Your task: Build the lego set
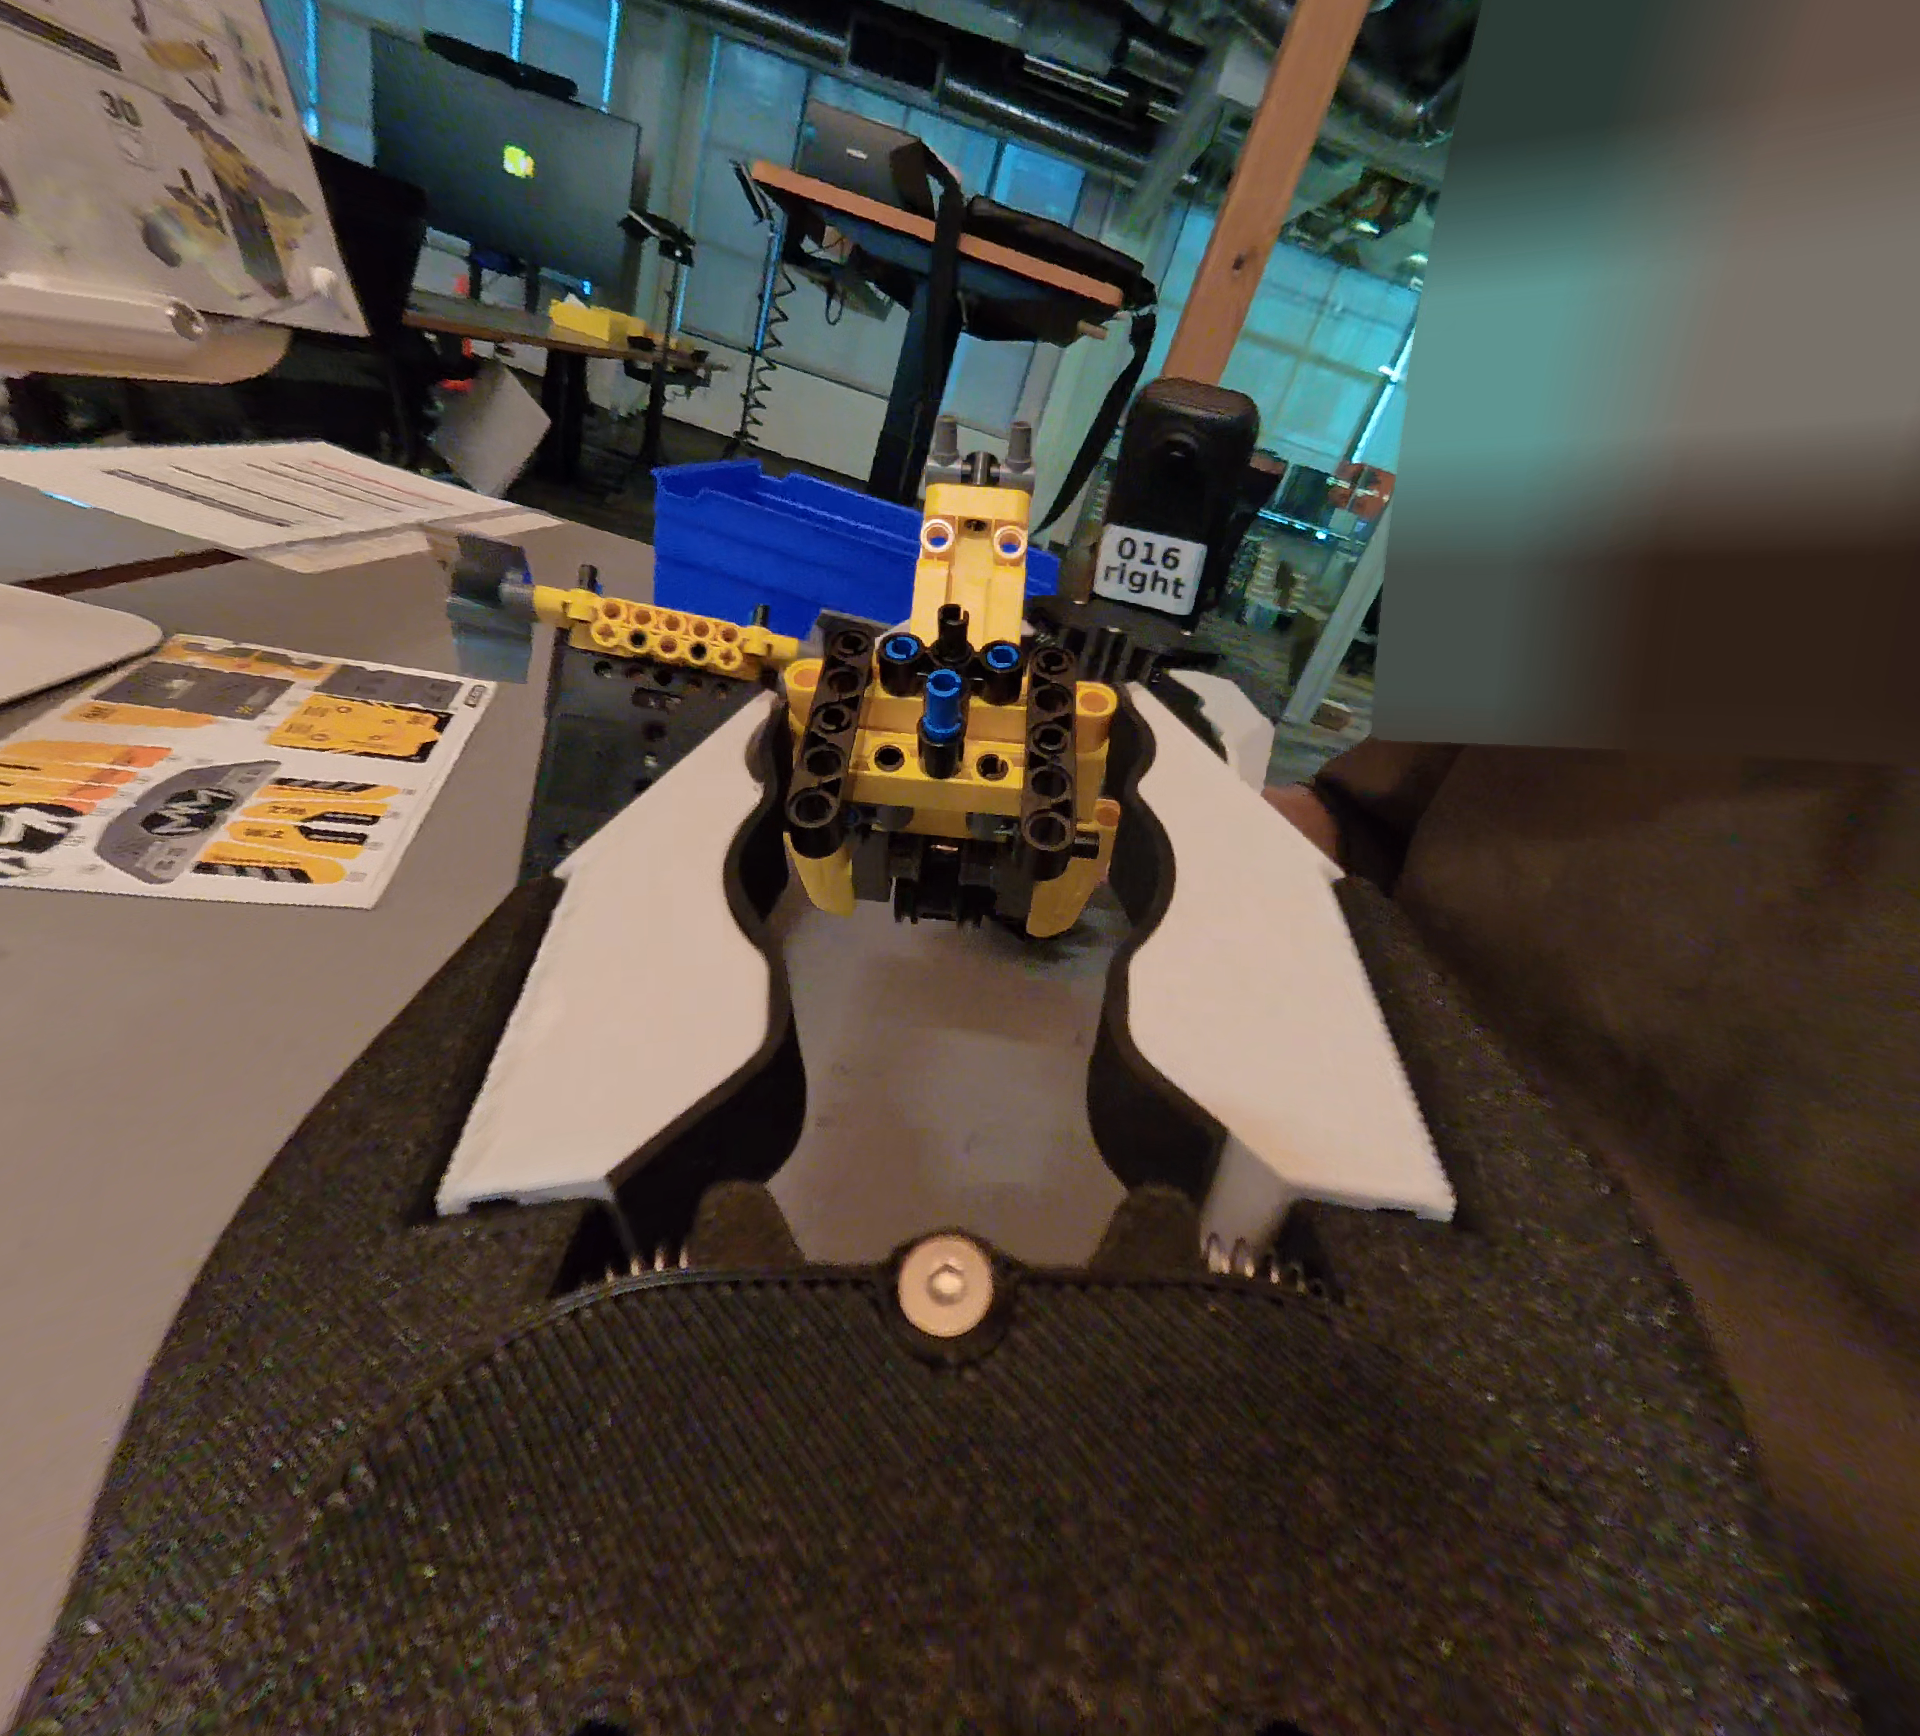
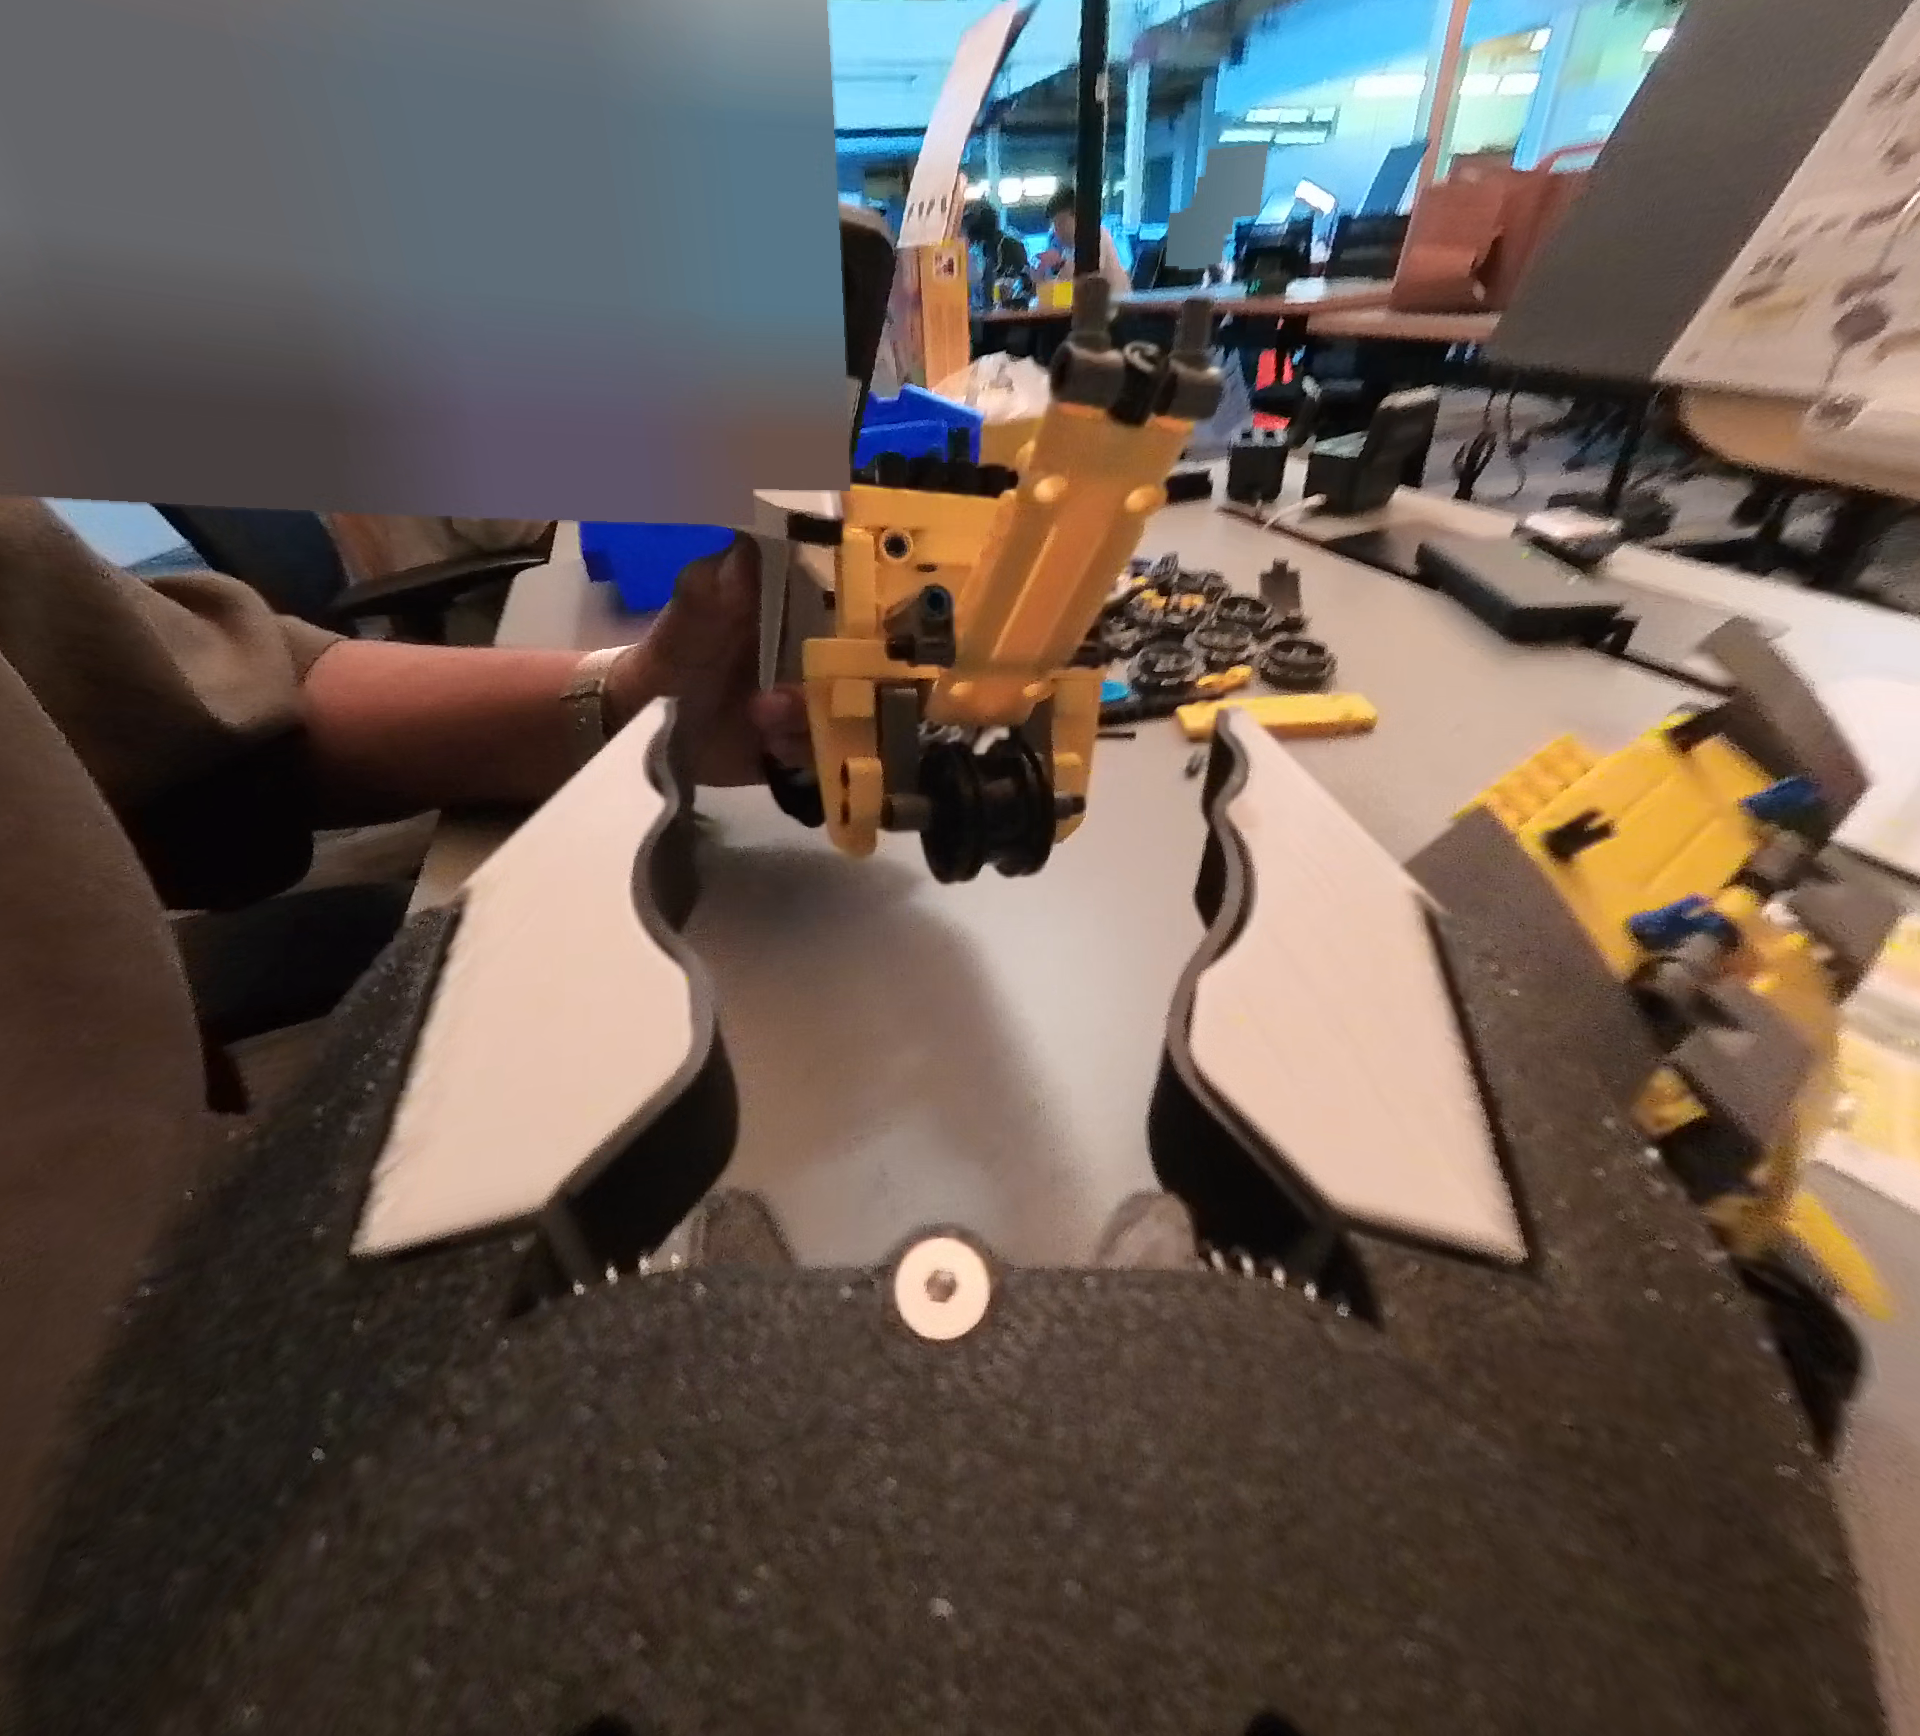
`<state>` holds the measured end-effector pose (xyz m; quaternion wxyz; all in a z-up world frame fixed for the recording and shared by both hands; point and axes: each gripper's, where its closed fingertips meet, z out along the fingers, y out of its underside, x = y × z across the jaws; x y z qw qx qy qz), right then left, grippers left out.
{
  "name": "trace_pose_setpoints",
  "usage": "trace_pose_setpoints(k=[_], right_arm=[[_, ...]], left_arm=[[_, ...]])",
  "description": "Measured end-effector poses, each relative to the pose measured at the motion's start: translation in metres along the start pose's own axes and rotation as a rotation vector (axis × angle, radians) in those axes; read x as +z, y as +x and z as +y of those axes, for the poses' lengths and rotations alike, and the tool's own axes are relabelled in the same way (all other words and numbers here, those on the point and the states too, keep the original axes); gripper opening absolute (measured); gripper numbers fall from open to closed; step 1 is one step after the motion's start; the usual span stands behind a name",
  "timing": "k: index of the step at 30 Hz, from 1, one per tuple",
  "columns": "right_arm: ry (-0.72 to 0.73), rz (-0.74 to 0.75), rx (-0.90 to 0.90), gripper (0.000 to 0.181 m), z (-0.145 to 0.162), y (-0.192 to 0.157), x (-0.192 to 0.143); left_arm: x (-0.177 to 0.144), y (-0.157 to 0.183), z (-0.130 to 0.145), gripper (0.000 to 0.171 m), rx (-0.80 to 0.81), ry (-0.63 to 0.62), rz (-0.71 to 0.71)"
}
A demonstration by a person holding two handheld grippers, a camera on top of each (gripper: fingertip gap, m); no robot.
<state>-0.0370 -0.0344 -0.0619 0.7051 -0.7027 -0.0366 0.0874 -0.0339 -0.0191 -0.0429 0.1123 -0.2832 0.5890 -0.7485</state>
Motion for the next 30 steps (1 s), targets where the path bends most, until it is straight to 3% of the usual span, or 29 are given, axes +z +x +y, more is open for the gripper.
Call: trace_pose_setpoints(k=[5, 9, 28, 30], right_arm=[[-0.041, -0.06, 0.129, 0.1, 0.015, -0.005, 0.009], [-0.044, -0.084, 0.158, 0.09, 0.017, -0.007, 0.01], [-0.064, -0.11, 0.144, 0.077, 0.02, -0.012, 0.01], [-0.056, -0.112, 0.145, 0.077, 0.019, -0.012, 0.009]], left_arm=[[0.016, 0.012, 0.016, 0.055, -0.063, -0.032, 0.066], [0.022, 0.016, 0.024, 0.056, -0.08, -0.052, 0.088], [0.023, 0.017, 0.017, 0.055, -0.091, -0.008, 0.071], [0.025, 0.019, 0.013, 0.064, -0.087, 0.022, 0.073]])
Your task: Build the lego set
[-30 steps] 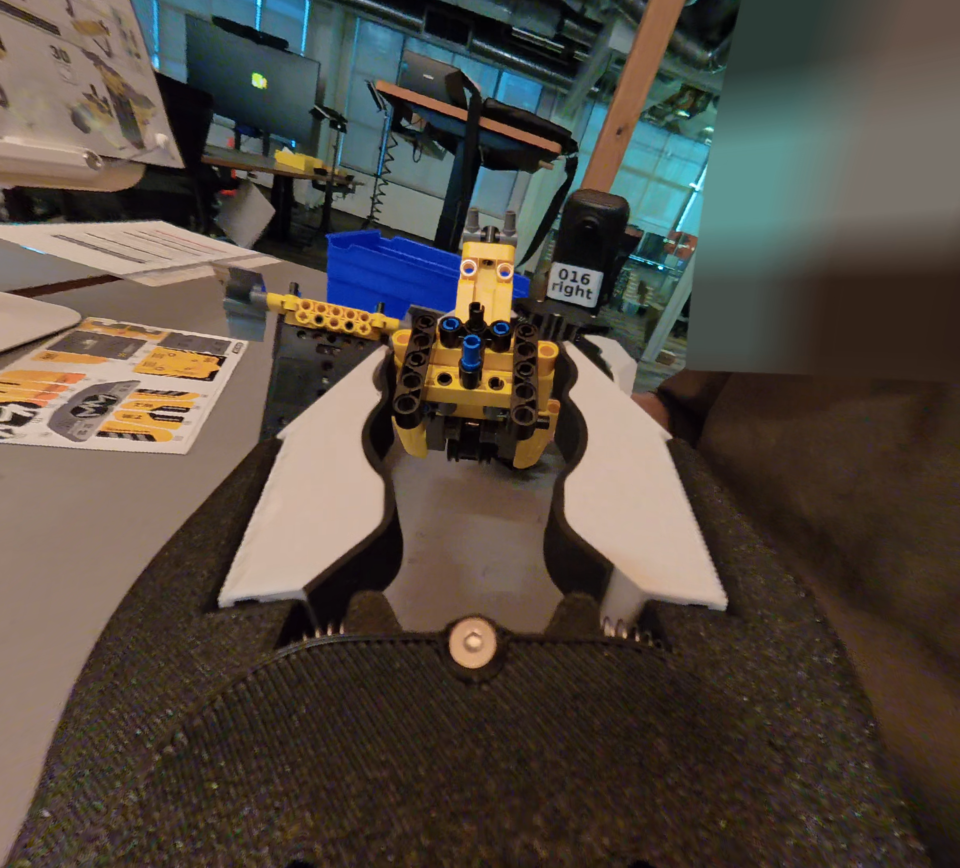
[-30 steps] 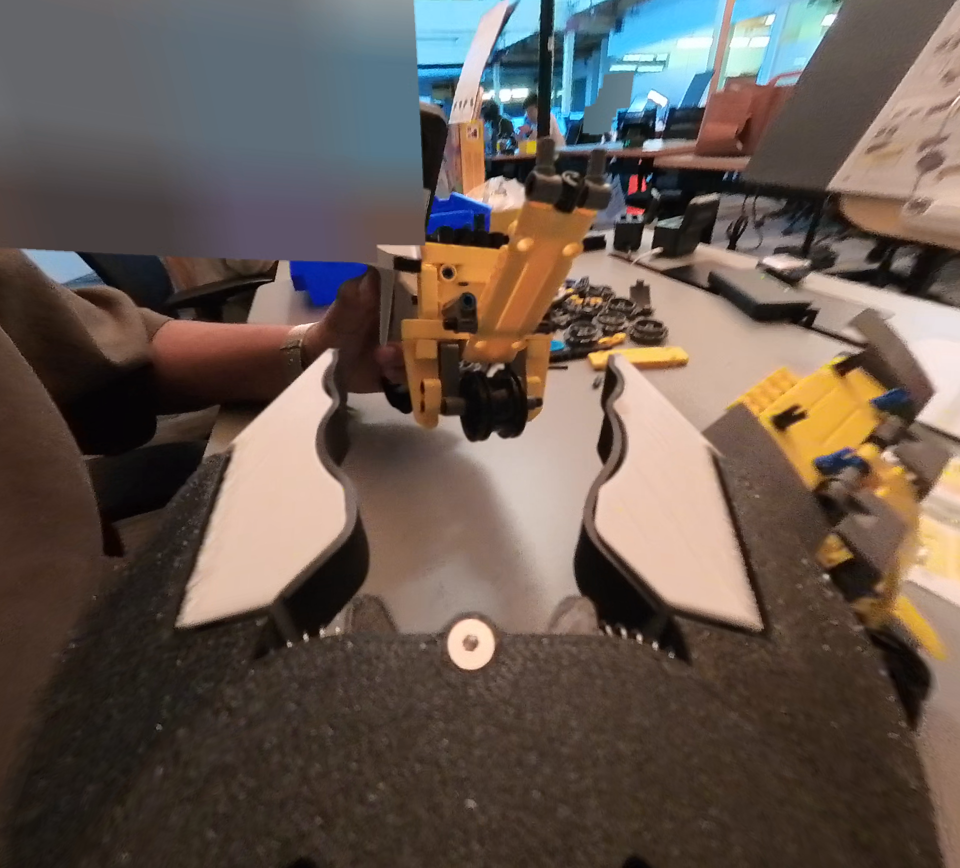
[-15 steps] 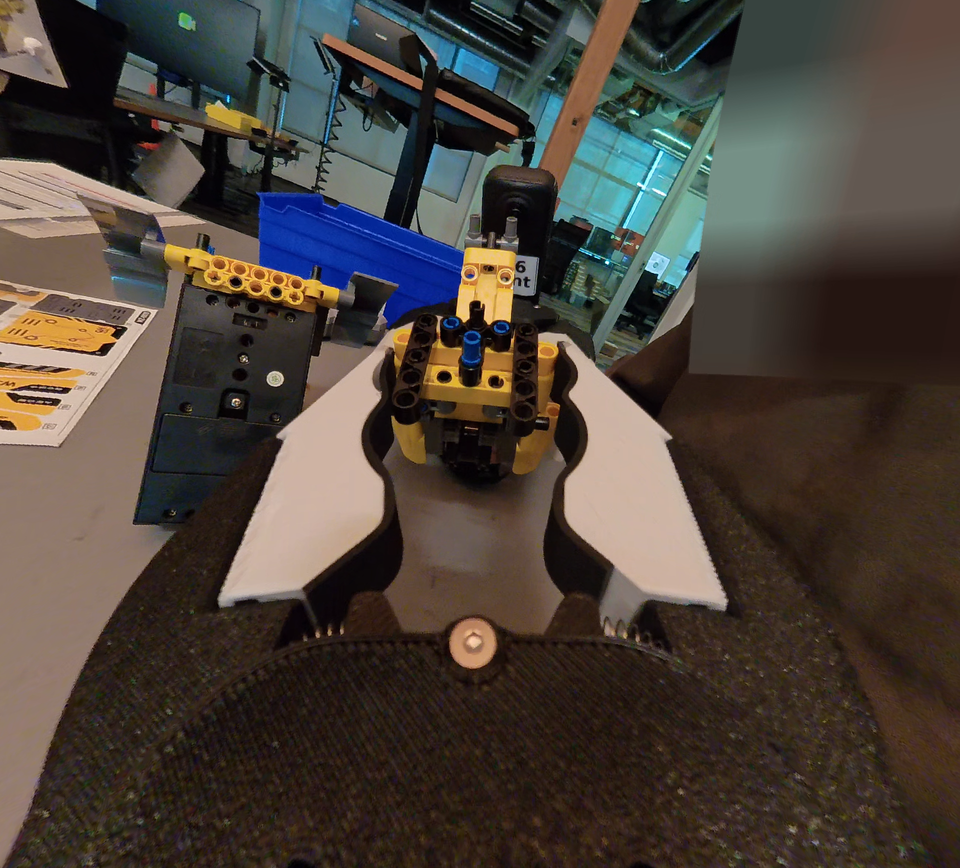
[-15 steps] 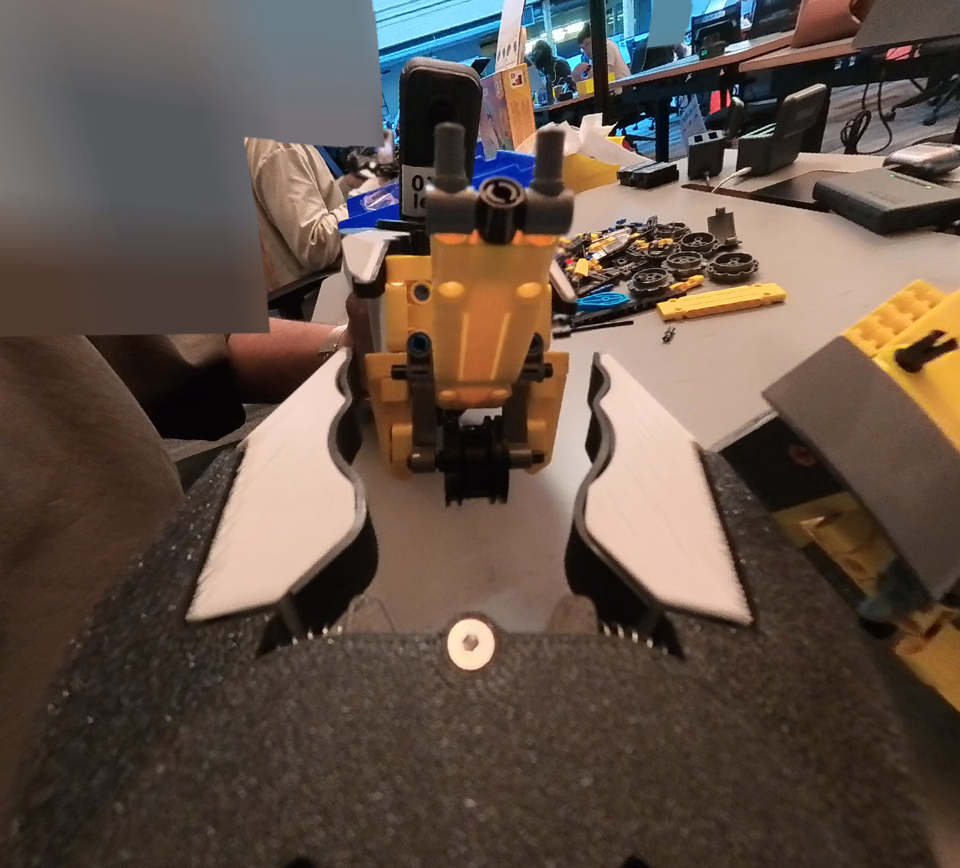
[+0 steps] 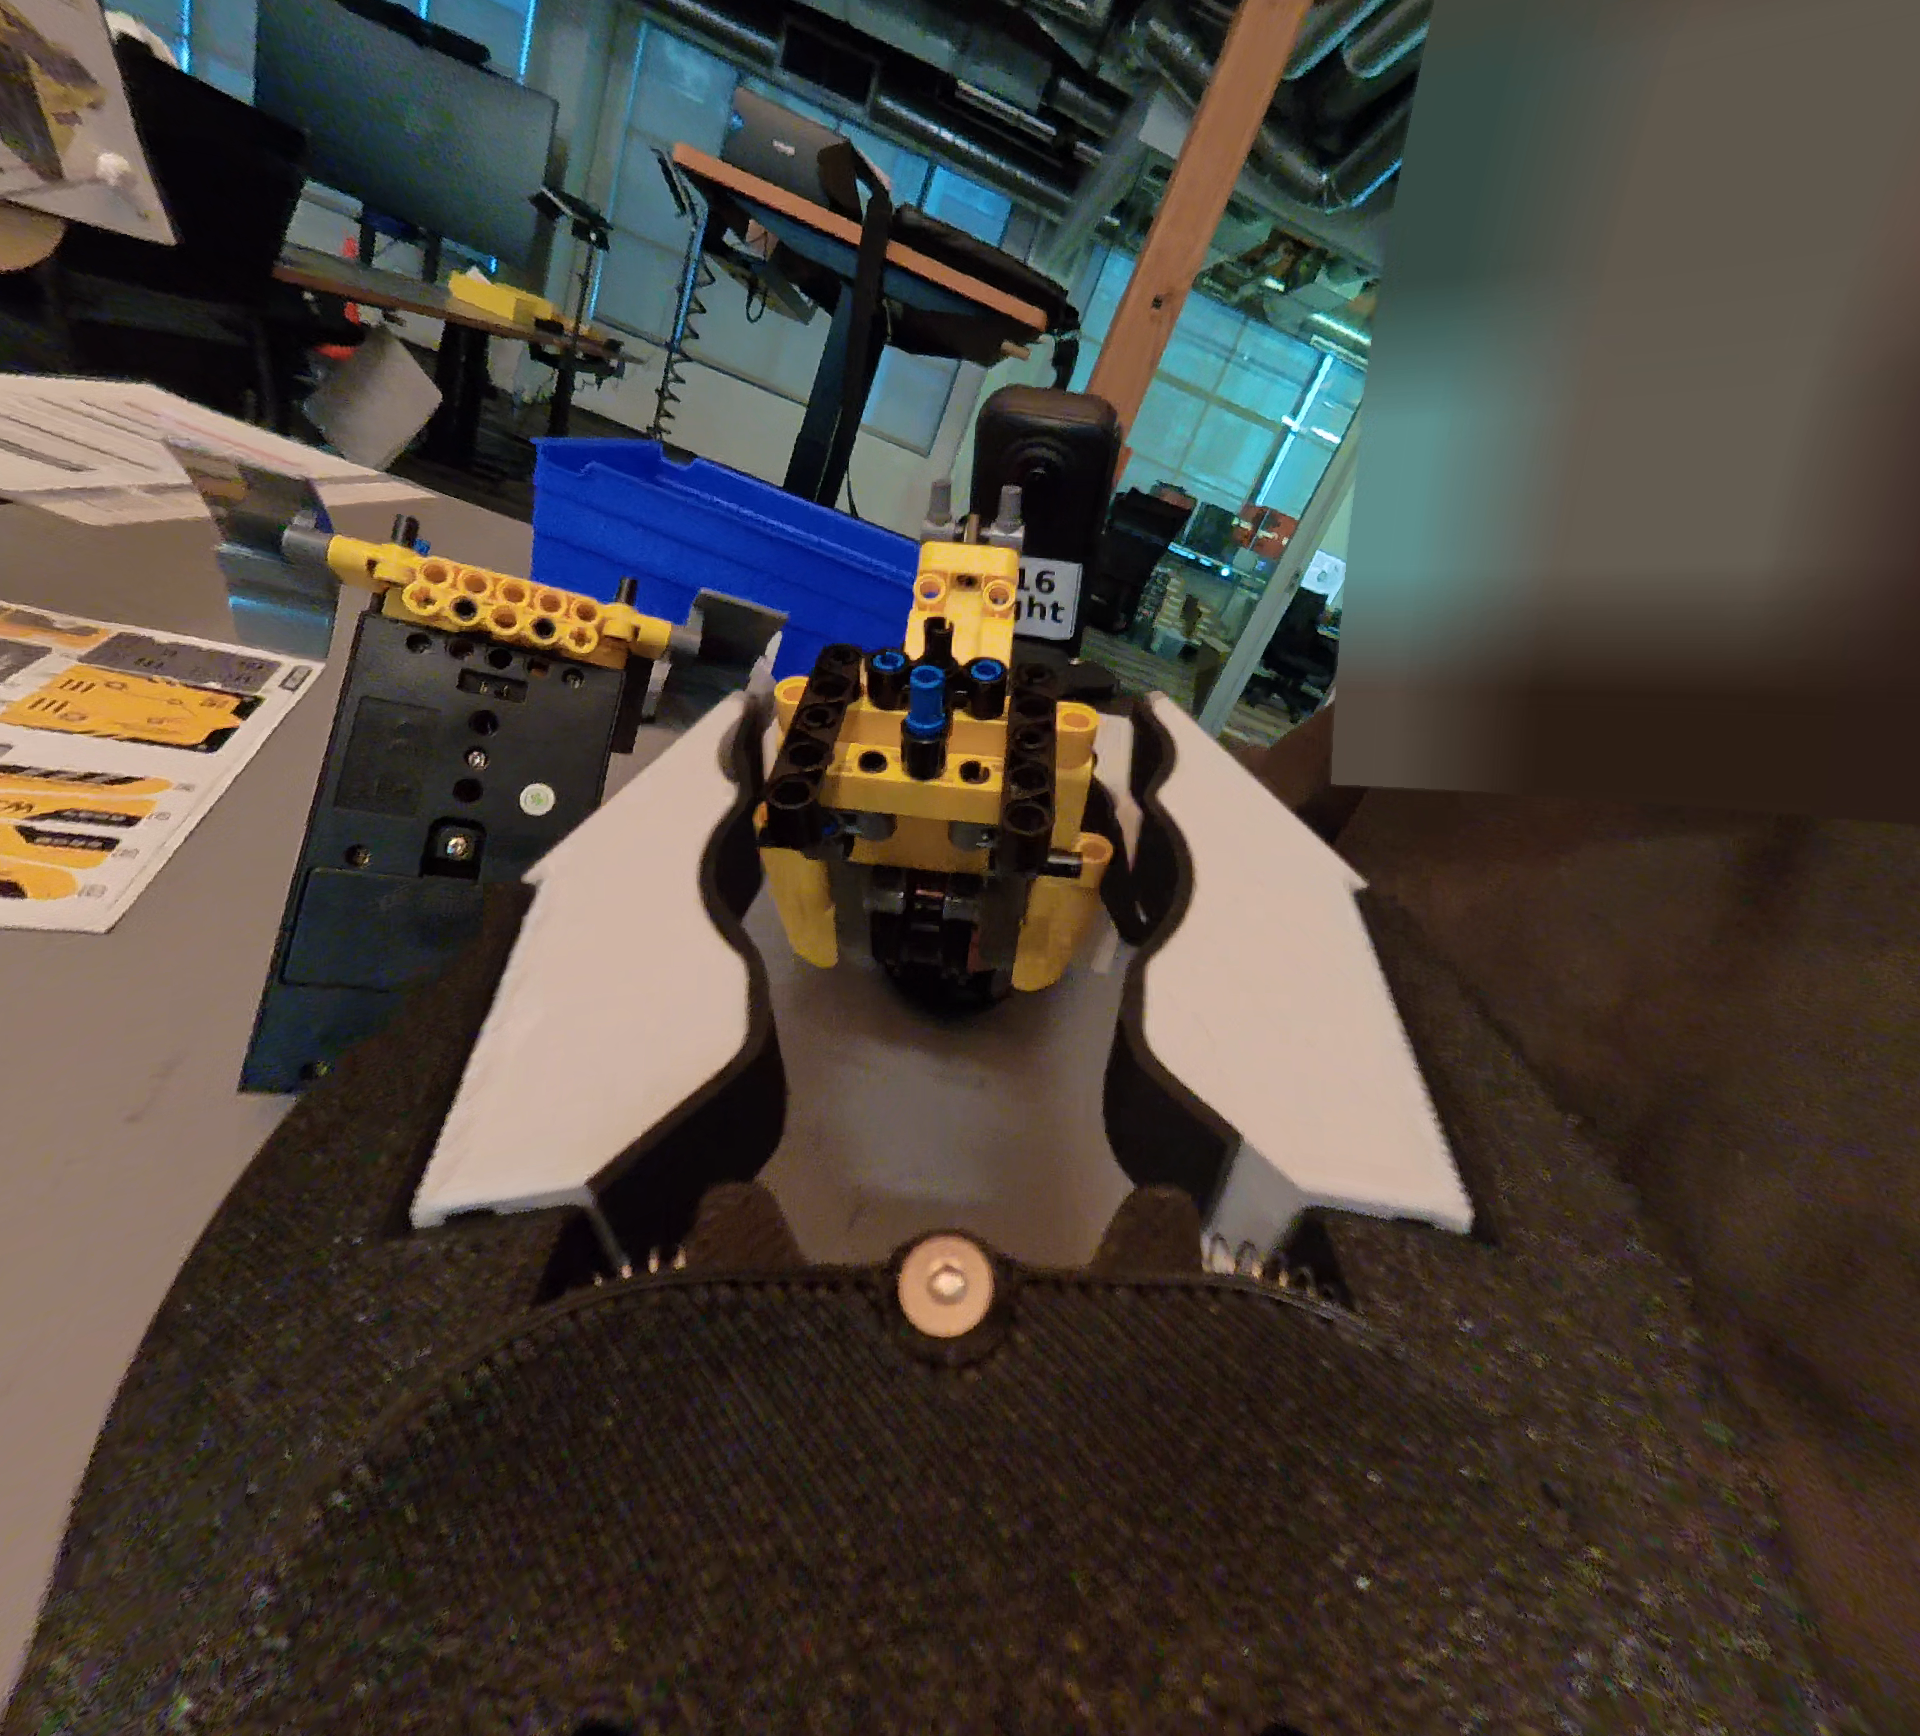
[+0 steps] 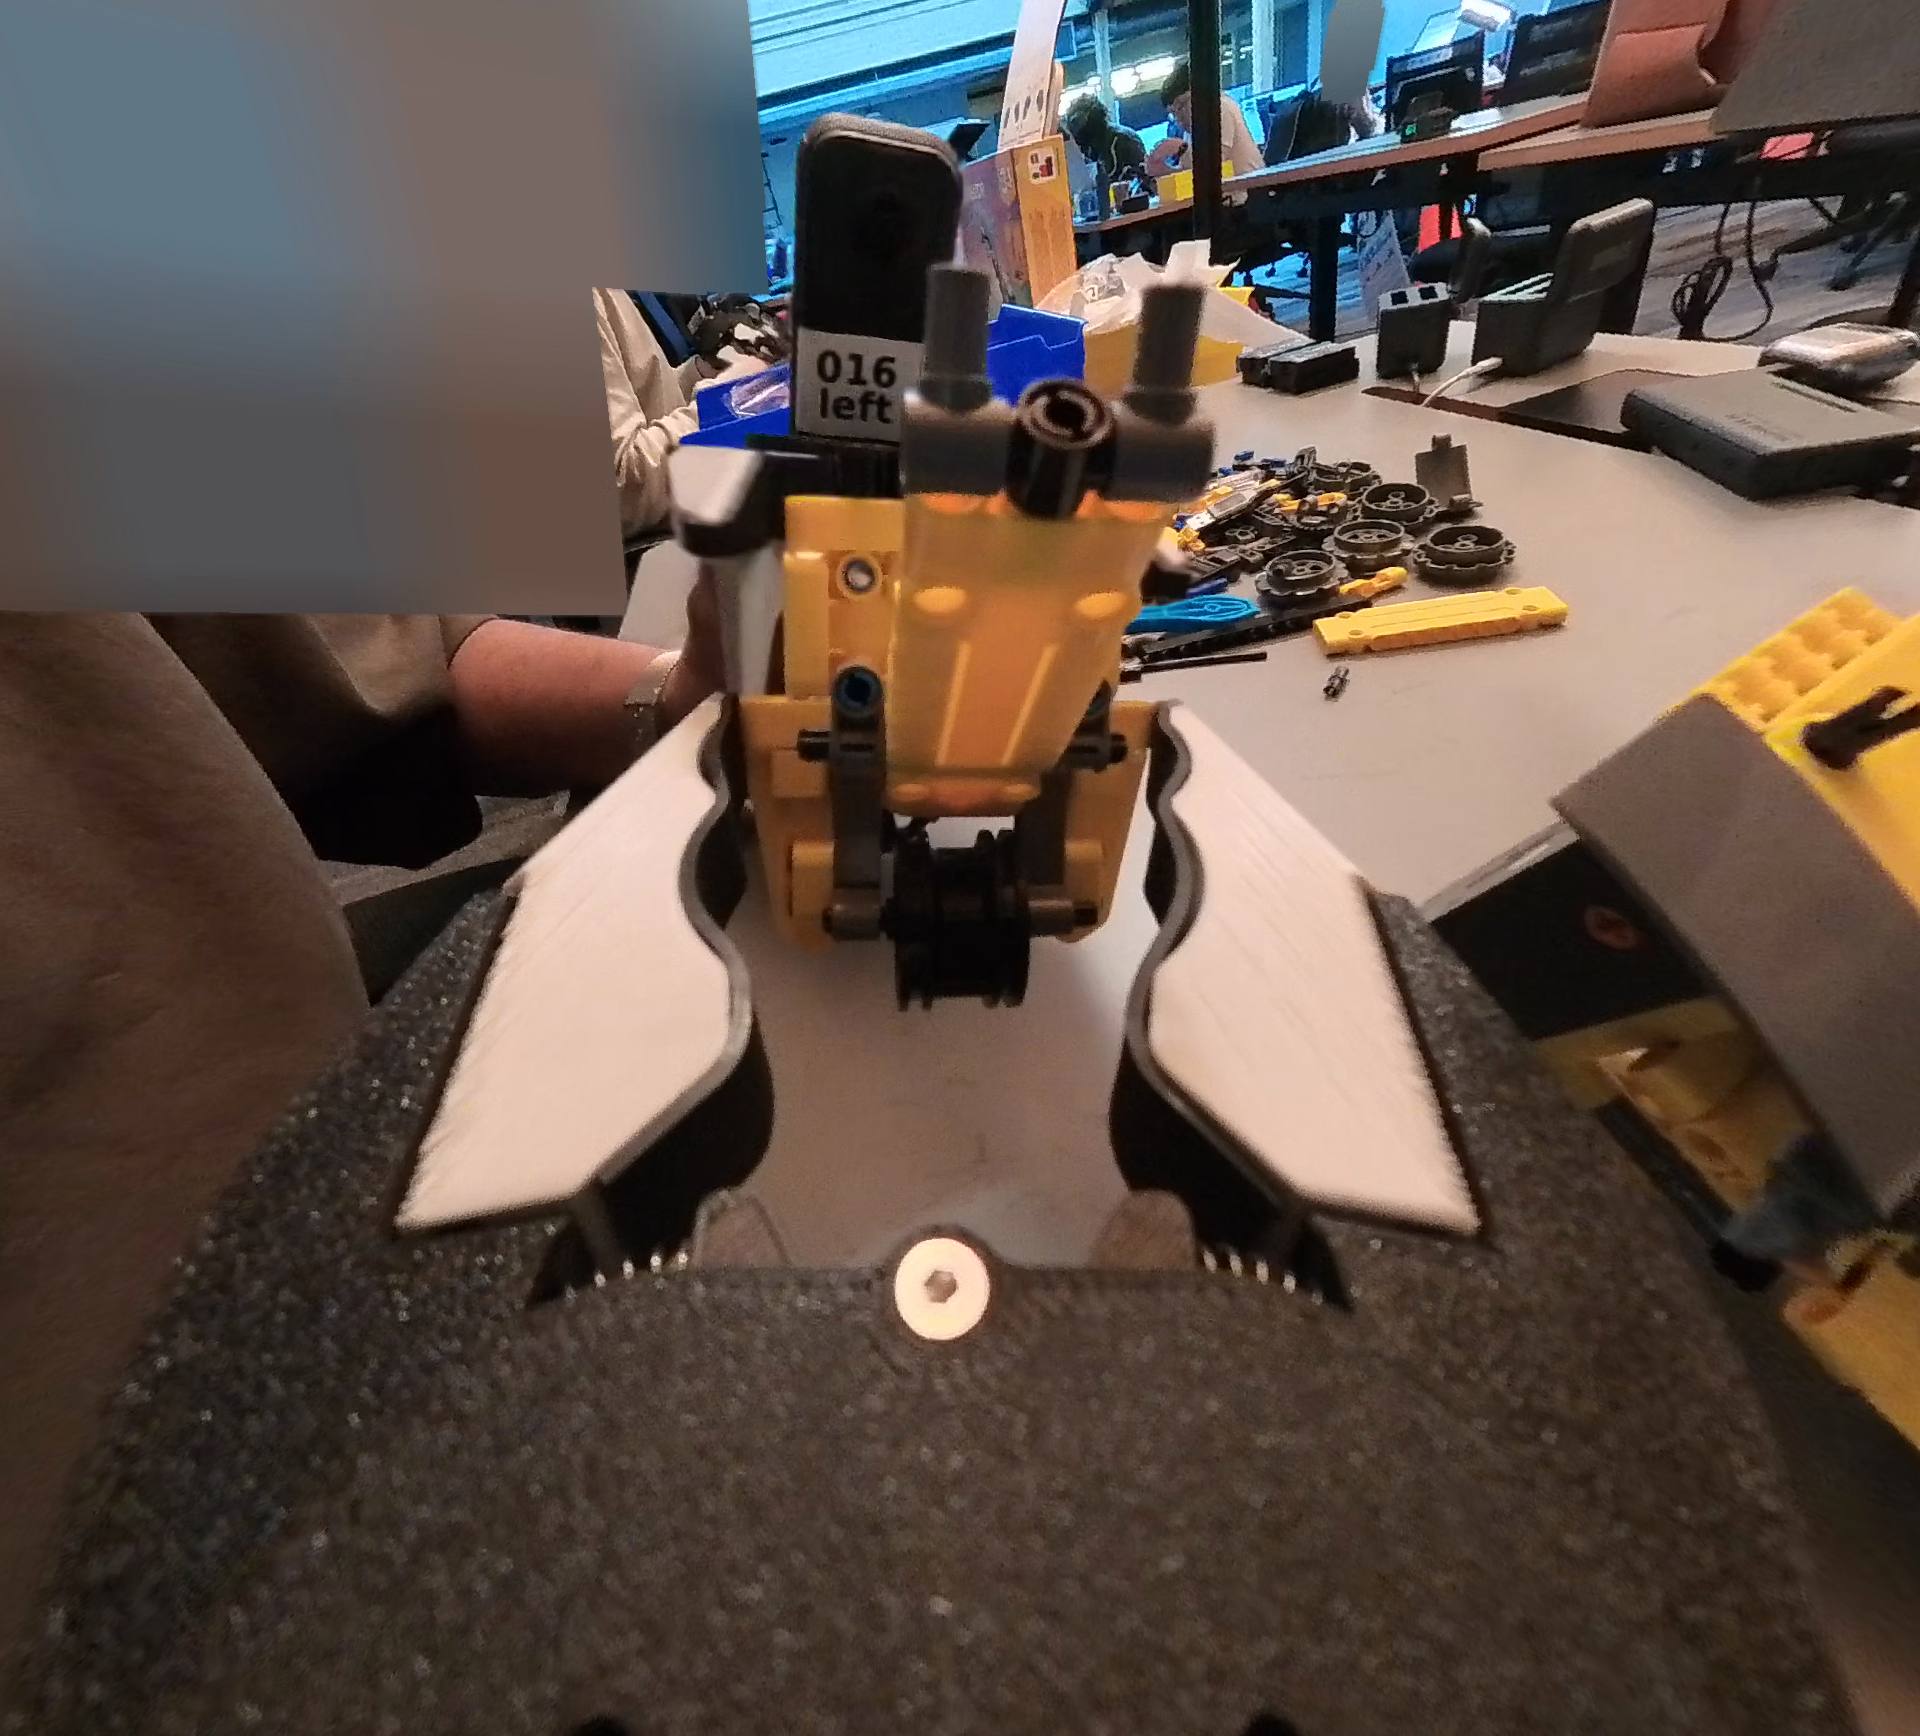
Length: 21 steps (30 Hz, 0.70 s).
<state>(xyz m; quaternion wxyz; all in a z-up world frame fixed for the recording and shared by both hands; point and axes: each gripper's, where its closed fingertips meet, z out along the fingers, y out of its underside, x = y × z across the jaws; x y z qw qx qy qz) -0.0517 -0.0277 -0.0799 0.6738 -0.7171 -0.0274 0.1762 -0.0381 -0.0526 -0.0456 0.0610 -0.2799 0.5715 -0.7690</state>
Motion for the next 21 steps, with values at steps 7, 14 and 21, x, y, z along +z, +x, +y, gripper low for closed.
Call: trace_pose_setpoints(k=[7, 14, 21], right_arm=[[0.099, -0.024, -0.04, 0.077, -0.016, -0.008, -0.007], [0.248, -0.069, 0.011, 0.077, -0.035, -0.014, -0.014], [0.317, -0.121, 0.082, 0.077, -0.039, -0.016, -0.013]], left_arm=[[-0.002, 0.0, -0.01, 0.098, -0.011, 0.079, 0.007], [0.0, 0.014, -0.009, 0.095, -0.078, 0.096, 0.114], [0.005, 0.017, -0.005, 0.09, -0.056, 0.094, 0.102]])
